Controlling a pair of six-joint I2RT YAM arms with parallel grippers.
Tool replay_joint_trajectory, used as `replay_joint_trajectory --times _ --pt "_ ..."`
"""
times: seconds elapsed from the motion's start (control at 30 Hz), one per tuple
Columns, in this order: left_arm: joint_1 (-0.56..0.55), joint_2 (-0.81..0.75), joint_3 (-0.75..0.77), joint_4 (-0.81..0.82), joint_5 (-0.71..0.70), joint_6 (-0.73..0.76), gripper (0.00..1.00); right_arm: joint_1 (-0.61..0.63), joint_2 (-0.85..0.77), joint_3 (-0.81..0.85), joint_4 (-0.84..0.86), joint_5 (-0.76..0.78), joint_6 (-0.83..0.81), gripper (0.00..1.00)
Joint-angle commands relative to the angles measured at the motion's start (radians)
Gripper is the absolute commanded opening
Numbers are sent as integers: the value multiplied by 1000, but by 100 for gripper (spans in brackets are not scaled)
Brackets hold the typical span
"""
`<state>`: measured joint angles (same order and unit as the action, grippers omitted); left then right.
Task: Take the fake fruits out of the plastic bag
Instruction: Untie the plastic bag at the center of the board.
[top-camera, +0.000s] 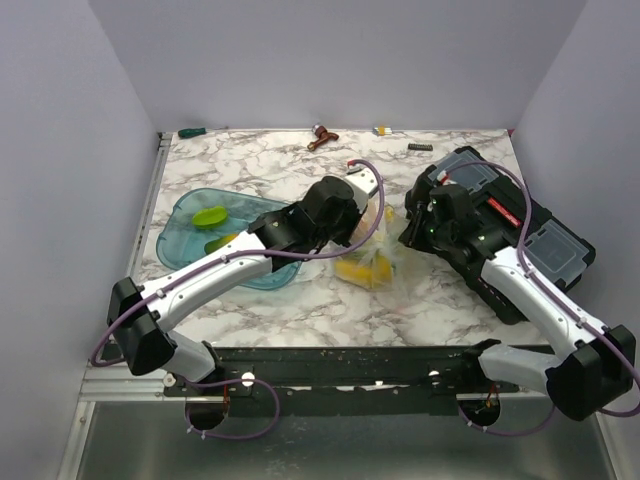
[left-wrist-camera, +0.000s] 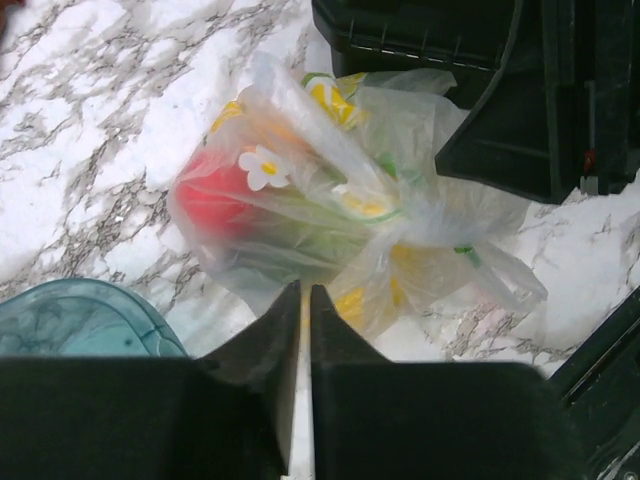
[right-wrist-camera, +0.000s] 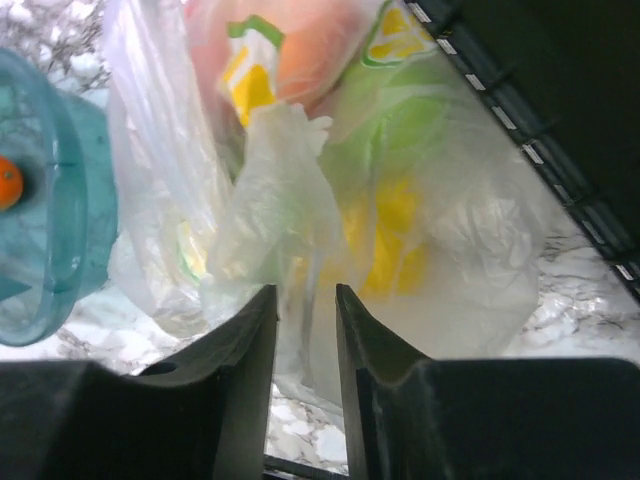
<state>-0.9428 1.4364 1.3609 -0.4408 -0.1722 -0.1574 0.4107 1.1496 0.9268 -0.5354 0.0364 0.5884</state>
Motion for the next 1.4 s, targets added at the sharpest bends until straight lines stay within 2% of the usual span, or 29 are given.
replay_joint_trajectory --times 0.0,0.07,0.1,0.23,0.4,0.47,0.57,0.63,0.7,0.8,0.97,1.2,1.37 --pt "-6 31 -10 8 113 3 25 105 22 90 -91 111 3 38" --pt "-11 60 1 -6 127 -4 44 170 36 118 -127 161 24 50" --pt "-13 79 14 -20 123 -9 48 202 46 132 -144 186 32 58" --pt "-13 124 32 -32 117 -16 55 236 73 136 -155 233 37 75" --pt "-13 121 -5 -3 112 -22 62 237 96 86 -81 262 27 78" --pt "-13 122 -8 -7 120 -45 71 237 95 56 -52 306 43 77" --pt "-13 107 -11 -3 121 -71 82 237 72 11 -14 326 61 68" --pt "-13 81 -33 27 107 -75 85 236 47 -25 21 307 62 56" --pt "-13 66 -41 37 116 -74 86 237 22 -53 55 270 56 35" --pt "-12 62 -34 34 164 -67 89 237 -12 -62 69 237 52 21" --pt "-17 65 -65 65 165 7 92 237 -49 -71 94 158 16 1" --pt "-38 50 -160 125 59 113 92 237 -82 -108 214 -16 35 1" --pt "-43 99 -145 114 22 107 85 236 -84 -103 219 -70 51 1"
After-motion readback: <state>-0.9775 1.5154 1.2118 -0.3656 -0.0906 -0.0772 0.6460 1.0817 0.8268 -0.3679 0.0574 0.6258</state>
